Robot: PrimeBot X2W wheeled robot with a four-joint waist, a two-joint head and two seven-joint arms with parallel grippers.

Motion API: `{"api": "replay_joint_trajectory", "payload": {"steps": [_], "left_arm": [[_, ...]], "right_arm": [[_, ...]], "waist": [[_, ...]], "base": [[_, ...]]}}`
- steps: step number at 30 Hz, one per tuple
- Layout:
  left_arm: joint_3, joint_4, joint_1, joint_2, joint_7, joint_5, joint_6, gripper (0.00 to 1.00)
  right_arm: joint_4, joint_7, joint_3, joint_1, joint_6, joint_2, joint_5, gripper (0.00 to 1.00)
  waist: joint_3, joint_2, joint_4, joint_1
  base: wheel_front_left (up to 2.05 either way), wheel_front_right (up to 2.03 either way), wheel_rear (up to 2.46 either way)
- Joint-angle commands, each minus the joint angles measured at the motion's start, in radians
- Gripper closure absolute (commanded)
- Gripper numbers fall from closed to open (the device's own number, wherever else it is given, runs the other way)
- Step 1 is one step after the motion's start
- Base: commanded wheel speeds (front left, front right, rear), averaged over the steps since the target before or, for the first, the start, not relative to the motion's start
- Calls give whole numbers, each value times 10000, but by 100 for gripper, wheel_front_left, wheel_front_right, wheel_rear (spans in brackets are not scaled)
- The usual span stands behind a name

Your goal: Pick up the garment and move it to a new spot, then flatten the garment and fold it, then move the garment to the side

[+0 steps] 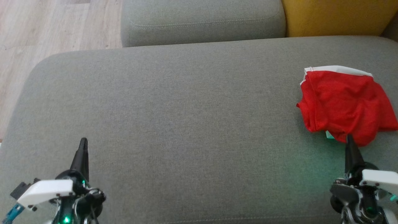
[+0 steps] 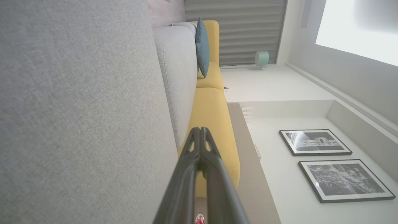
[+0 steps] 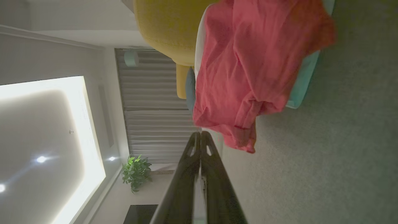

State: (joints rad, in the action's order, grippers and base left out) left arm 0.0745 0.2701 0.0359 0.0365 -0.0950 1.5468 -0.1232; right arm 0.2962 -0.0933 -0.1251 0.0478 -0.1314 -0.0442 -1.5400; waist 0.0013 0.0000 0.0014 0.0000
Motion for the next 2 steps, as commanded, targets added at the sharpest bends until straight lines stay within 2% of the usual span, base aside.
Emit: {"api": "replay_joint_trajectory", "payload": {"steps": [1, 2], "left_arm": [[353, -257, 687, 135, -112, 377, -70, 100], [369, -252, 702, 136, -141, 481, -72, 100]], "right_arm": [[-484, -134, 144, 582, 7, -59, -417, 100], [-497, -162, 131, 591, 7, -60, -531, 100]], "waist": [[8, 0, -6, 0], [12, 0, -10, 0]], "base": [[0, 0, 0], [0, 0, 0]]}}
